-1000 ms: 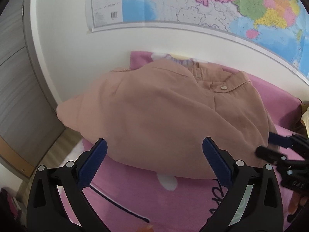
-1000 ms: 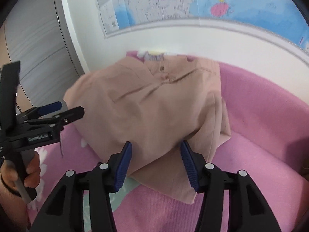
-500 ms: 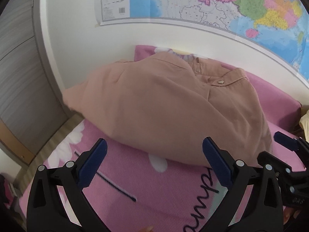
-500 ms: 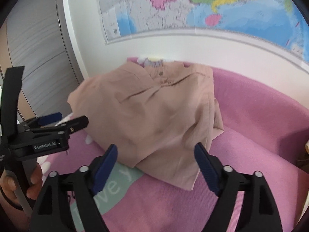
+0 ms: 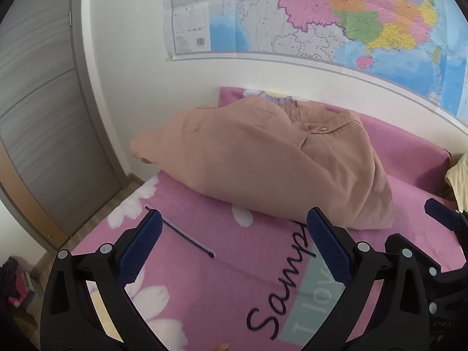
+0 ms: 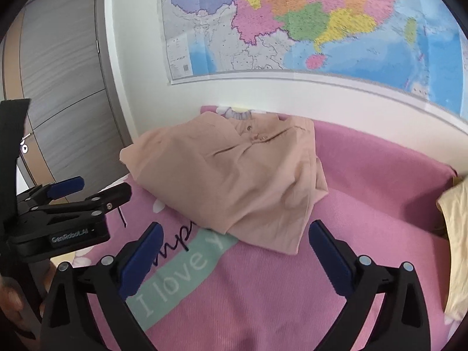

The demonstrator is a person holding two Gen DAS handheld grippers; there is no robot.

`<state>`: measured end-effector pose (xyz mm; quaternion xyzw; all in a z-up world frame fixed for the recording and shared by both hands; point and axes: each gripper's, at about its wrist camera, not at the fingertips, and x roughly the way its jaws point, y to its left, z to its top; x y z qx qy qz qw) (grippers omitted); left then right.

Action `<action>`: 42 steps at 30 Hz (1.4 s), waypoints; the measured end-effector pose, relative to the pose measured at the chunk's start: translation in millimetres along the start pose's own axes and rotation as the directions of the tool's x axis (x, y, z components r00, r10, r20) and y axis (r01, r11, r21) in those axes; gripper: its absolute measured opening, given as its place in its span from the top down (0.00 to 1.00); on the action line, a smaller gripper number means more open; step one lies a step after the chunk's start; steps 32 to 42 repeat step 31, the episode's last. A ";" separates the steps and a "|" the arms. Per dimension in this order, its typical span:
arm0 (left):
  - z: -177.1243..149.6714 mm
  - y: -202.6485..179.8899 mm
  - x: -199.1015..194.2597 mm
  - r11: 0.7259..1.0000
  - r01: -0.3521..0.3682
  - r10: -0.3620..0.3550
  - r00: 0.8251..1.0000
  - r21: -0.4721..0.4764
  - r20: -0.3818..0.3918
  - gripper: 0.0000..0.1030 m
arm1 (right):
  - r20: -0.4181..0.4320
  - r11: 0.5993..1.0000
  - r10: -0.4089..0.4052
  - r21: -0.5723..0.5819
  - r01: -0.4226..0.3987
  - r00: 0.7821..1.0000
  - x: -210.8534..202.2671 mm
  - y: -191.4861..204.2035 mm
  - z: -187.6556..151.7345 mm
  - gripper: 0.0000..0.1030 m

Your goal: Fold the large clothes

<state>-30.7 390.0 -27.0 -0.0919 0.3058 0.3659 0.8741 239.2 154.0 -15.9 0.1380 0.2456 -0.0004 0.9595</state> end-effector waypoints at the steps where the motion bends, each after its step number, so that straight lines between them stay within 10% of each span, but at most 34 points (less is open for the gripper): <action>1: -0.6 0.2 -2.5 1.000 0.001 -0.001 1.000 -0.001 0.001 0.05 | 0.000 1.000 0.002 0.008 -0.002 1.000 -1.3 -0.7 -2.2 0.06; 42: -26.9 -10.8 -55.0 1.000 -0.019 0.020 1.000 -0.021 0.022 0.05 | 0.041 1.000 -0.014 0.020 0.013 0.999 -55.1 9.0 -31.7 0.06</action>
